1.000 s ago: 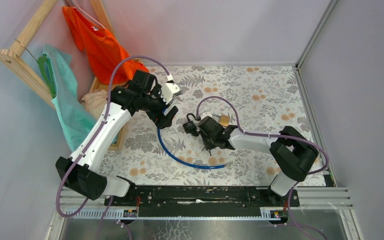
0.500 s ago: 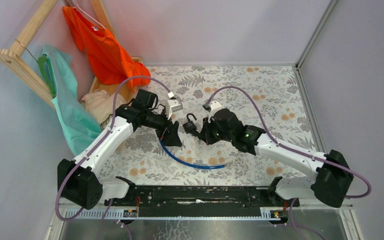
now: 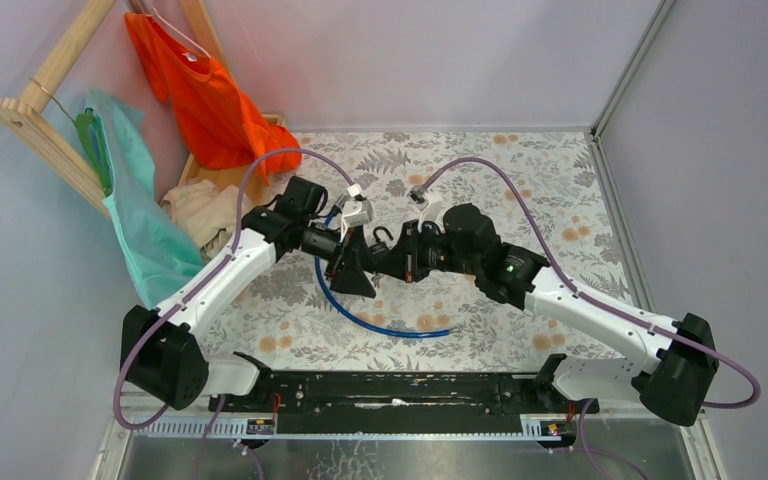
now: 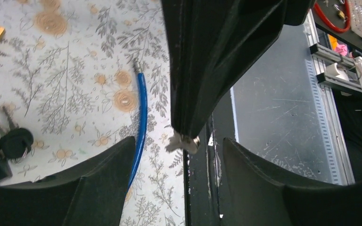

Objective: Unlock with the key

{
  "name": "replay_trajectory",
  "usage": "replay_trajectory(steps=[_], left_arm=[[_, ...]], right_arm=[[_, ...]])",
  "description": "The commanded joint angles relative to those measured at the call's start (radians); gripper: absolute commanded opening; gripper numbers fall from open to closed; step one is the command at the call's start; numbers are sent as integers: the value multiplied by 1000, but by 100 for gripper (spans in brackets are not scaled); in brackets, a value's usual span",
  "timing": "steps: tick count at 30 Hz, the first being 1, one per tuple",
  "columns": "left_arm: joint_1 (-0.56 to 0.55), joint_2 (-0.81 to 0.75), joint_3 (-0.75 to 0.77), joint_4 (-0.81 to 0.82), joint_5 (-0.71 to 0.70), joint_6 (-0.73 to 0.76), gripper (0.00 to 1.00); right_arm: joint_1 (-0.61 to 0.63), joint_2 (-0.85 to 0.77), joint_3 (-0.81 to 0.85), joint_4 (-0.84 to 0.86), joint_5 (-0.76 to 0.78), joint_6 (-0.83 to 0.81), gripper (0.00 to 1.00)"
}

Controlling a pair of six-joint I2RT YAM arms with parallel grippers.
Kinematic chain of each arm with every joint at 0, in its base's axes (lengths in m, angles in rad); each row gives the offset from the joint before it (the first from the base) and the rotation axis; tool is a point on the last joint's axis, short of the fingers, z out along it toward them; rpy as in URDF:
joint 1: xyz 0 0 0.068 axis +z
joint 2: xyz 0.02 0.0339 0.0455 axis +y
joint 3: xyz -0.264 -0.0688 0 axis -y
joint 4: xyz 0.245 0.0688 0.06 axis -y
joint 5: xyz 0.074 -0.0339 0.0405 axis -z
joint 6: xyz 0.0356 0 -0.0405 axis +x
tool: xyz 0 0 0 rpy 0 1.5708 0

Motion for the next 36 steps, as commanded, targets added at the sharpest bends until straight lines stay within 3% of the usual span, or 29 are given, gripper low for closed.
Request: replay_trajectory(steps=[1,8,12,19,29,36], left_arm=[[-13,-15,46,-42,89,105,68],[-14,-35,41,-79,83,134,49],[-14,-52,45,-102,56,168,46],[-14,-52,63,-102,53,167,31],[-14,-55,77,-104,24,163,3],[-14,-57,82,-104,-15,142,0]], right_arm=[[8,-26,65,84,-60,60,0],[8,-36,56,93,-42,70,0],[7,-54,49,77,-14,57,0],[7,-63,37,77,4,55,0],[7,-79,20,67,18,46,0],[7,-89,17,51,15,24,0]])
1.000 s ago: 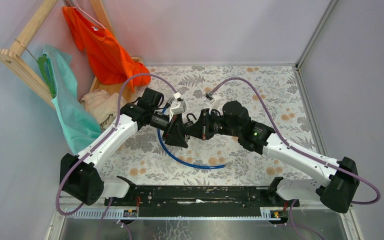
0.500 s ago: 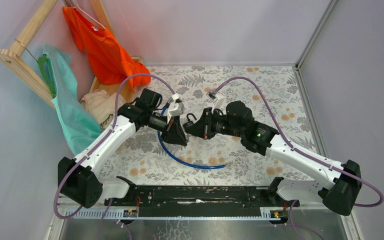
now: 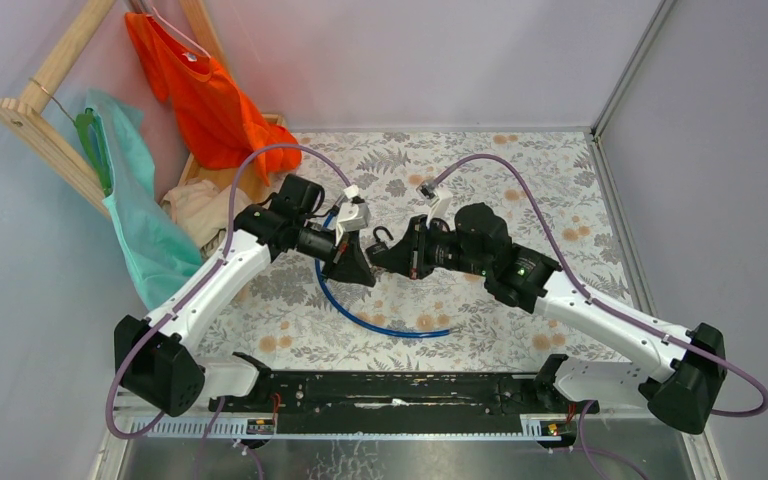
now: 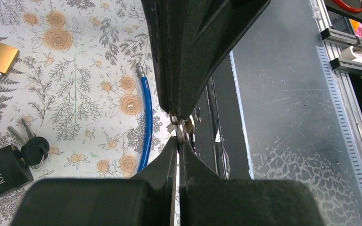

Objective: Unlock with the key

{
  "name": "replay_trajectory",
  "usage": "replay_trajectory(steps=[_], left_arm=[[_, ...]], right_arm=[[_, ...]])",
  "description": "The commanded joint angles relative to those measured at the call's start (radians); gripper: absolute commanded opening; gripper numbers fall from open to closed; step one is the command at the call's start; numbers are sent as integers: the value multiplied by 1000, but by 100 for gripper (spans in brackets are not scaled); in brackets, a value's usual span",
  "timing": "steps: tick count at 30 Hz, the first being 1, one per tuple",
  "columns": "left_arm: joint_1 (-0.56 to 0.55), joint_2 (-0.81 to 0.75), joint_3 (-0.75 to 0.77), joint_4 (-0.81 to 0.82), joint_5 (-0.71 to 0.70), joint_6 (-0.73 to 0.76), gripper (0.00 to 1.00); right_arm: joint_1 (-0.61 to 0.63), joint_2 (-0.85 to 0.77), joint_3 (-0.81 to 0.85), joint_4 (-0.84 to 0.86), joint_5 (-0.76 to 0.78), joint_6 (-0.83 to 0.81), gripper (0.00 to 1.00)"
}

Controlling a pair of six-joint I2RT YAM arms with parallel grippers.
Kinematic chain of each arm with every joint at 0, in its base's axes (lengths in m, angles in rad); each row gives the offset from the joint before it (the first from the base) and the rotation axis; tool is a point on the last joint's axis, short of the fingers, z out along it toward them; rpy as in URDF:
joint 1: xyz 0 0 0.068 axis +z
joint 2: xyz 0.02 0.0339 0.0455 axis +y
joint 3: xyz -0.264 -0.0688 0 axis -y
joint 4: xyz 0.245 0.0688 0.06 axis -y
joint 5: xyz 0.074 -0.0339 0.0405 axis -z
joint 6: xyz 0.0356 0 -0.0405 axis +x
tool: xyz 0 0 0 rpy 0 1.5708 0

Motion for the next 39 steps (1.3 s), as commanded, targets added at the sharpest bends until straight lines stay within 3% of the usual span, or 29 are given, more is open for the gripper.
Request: replay_trajectory(steps=[1,11,14,16,18,23,31,33,36,39], left_arm=[[-2,-21,34,-9,-31,-18,0],[-3,-29,79,-54,-46,-68,0],[-2,-26,86,-70,-45,-77,0],[-1,-23,93,-83,-37,-81,0],[-3,-19,99,-98,-28,-82,0],[-2,-8,119,-156,-19,-51,0],[-2,0,159,-226,-32,-4,0],[-4,-1,165,-232,-30,-2,0],[-3,-1,175,-244,-34,5,0],[-3,-2,179,-258,-32,11,0]], right_arm=[[7,-35,7,15,5,-30,0],[7,-64,-2,-34,13,-81,3],[7,-64,6,-47,-6,-103,21],[7,-62,15,-45,-36,-118,44],[6,-51,37,-56,-76,-143,57],[7,-2,108,-102,-153,-222,64],[7,76,163,-128,-191,-256,52],[7,79,161,-130,-187,-259,42],[6,63,144,-122,-178,-263,17],[7,41,123,-116,-170,-272,1]])
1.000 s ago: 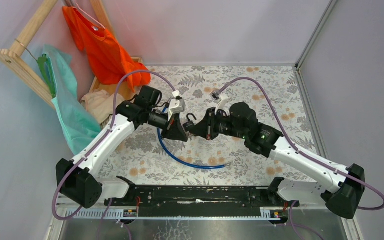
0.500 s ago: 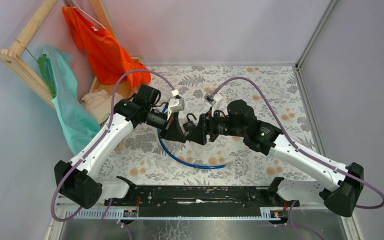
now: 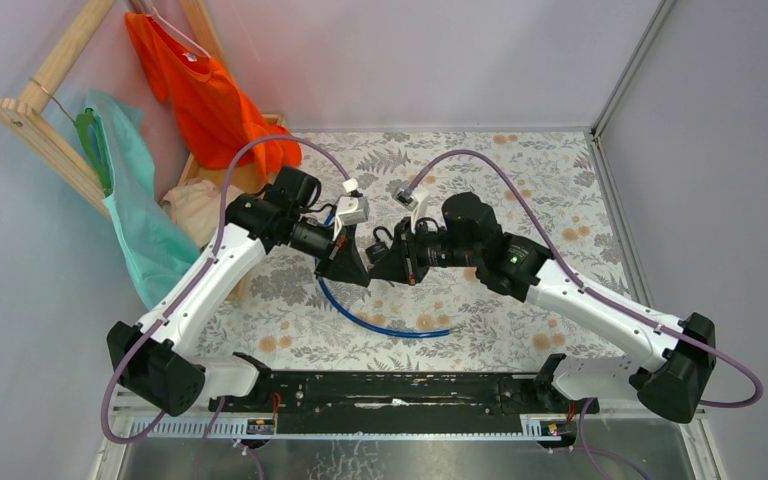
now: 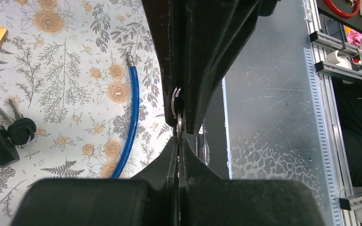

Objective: Unlock with the key

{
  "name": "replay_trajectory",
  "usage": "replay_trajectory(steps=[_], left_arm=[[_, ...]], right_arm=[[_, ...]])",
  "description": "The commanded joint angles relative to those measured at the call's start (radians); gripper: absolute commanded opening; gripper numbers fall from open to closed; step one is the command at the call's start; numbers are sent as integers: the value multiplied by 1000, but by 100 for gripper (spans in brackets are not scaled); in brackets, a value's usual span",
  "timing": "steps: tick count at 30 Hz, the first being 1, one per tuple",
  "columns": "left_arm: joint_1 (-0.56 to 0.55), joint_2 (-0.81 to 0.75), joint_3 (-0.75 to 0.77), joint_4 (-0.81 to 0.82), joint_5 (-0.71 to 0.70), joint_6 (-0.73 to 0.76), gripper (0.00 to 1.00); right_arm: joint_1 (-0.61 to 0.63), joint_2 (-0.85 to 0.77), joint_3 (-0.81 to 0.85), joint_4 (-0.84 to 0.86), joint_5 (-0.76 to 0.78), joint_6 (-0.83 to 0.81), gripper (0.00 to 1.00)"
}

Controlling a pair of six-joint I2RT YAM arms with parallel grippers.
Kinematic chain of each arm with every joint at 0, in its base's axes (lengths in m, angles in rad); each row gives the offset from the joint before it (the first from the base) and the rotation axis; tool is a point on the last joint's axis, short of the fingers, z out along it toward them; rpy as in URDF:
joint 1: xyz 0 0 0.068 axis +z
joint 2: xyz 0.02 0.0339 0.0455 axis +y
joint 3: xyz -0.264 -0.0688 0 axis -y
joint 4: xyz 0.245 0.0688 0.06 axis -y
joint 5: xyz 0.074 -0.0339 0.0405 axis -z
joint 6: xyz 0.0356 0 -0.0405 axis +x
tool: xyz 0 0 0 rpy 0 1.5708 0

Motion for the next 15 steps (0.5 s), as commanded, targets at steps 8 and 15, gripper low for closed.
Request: replay_trajectory(steps=[8,15], left_arm=[[2,-5,75,-168,83,138,35],[3,28,100,-269,124,231,35]], right_arm=[[5,-73,-30,47,5,-43,0],[5,-89,-44,61,-12,-45,0]])
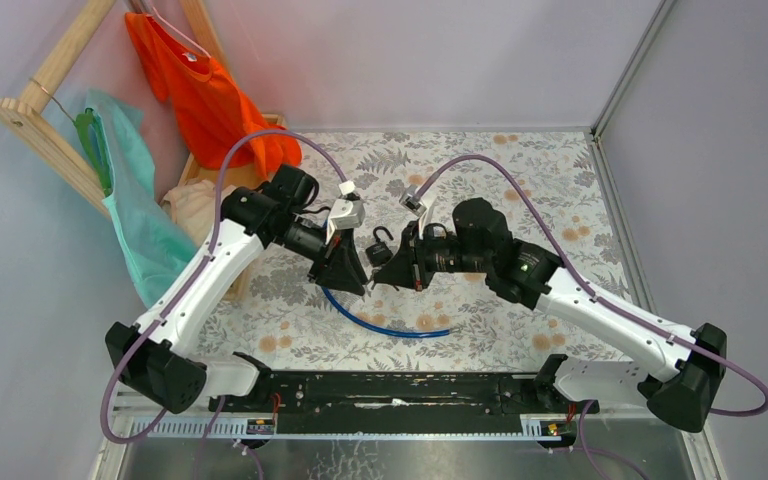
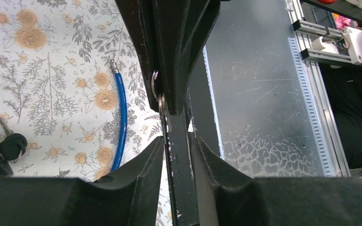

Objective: Unlock with the key

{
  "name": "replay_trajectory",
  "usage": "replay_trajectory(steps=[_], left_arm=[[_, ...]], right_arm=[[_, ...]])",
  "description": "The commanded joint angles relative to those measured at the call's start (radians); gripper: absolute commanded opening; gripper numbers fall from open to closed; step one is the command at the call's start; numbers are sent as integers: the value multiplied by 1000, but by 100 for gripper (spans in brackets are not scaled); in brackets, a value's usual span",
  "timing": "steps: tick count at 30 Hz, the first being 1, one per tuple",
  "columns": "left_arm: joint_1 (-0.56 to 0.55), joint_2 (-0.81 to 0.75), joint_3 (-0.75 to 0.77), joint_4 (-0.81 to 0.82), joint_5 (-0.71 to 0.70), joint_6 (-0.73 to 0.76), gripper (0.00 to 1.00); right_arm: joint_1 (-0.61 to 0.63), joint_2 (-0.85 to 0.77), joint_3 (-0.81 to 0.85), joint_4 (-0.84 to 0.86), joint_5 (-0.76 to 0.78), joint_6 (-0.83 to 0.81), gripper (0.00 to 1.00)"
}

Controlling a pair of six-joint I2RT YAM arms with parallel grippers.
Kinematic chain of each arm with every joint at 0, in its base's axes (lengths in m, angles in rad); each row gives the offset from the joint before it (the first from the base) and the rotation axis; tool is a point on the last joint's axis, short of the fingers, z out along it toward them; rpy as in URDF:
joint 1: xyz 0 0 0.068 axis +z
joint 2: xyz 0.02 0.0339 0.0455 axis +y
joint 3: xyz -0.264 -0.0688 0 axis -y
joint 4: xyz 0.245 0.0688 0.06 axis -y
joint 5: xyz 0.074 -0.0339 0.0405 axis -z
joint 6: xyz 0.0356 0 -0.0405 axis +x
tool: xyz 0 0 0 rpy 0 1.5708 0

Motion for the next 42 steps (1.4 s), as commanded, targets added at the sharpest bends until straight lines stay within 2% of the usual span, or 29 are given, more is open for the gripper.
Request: replay_trajectory(steps=[1,5,10,12,16,18,20,23,30,35,38,42], left_arm=[[3,22,27,-99,74,67,34],[3,34,30,-81,67,47,27],[3,35,7,56,10,-133,21],[3,30,-8,65,22,-130,25],[2,2,-46,99,32,-146,40],[2,-7,-60,128,28,-165,41],[1,-10,-59,131,19,-158,36],[0,-7,-50,131,5,-153,22],[1,-12,-43,193,-37,-187,0],[1,-50,-36,244,-175,-208,0],[1,-72,-23,232,-263,-170,0],[1,-73,19,145,-300,-80,0]], right_arm=[[2,-26,-4,47,-3,-20,0],[2,-28,-7,55,-16,-12,0],[1,-34,-10,64,-14,-6,0],[1,-35,-14,69,-8,-3,0],[1,-34,-14,74,-10,3,0],[2,-31,-15,77,-13,5,0],[0,-29,-13,77,-15,8,0],[2,-28,-12,77,-19,13,0],[2,-26,-19,84,-23,30,0],[1,-19,-10,56,-30,27,0],[1,-19,-7,42,-34,23,11],[1,-31,-16,50,-39,21,15]])
